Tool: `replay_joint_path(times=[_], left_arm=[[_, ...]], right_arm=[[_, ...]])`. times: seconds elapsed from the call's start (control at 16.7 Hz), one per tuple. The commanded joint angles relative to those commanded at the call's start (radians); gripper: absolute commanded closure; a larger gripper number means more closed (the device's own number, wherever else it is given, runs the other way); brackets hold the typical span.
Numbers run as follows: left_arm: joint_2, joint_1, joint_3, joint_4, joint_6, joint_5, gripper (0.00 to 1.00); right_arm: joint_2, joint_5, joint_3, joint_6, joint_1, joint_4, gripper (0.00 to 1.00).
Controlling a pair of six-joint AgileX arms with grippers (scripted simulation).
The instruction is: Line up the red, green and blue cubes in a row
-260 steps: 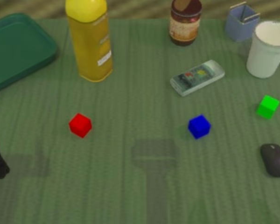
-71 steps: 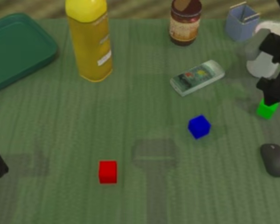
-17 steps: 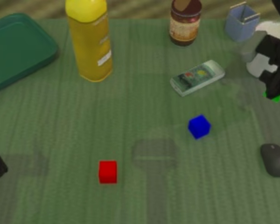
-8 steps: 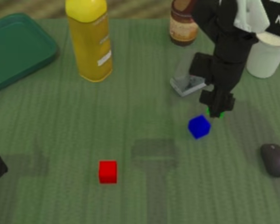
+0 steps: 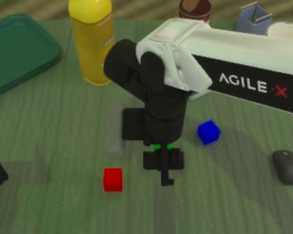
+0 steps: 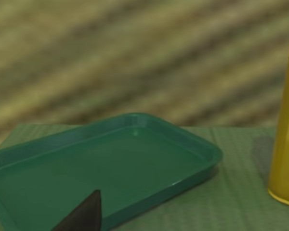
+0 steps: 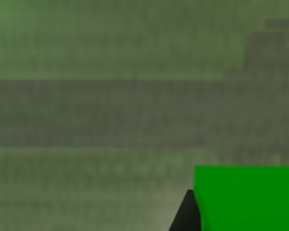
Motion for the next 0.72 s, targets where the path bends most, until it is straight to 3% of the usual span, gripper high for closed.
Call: replay_joint_path(times=[0.42, 0.72], left_arm=[[0.0, 0.0, 0.0, 0.0, 0.0, 0.0, 0.0], [0.0, 0.0, 0.0, 0.0, 0.0, 0.0, 0.0]], right_arm=[[0.004, -0.001, -0.014, 0.004, 0.008, 0.017, 1.0], [0.044, 0.0, -0.144, 0.006, 0.01, 0.202, 1.0]])
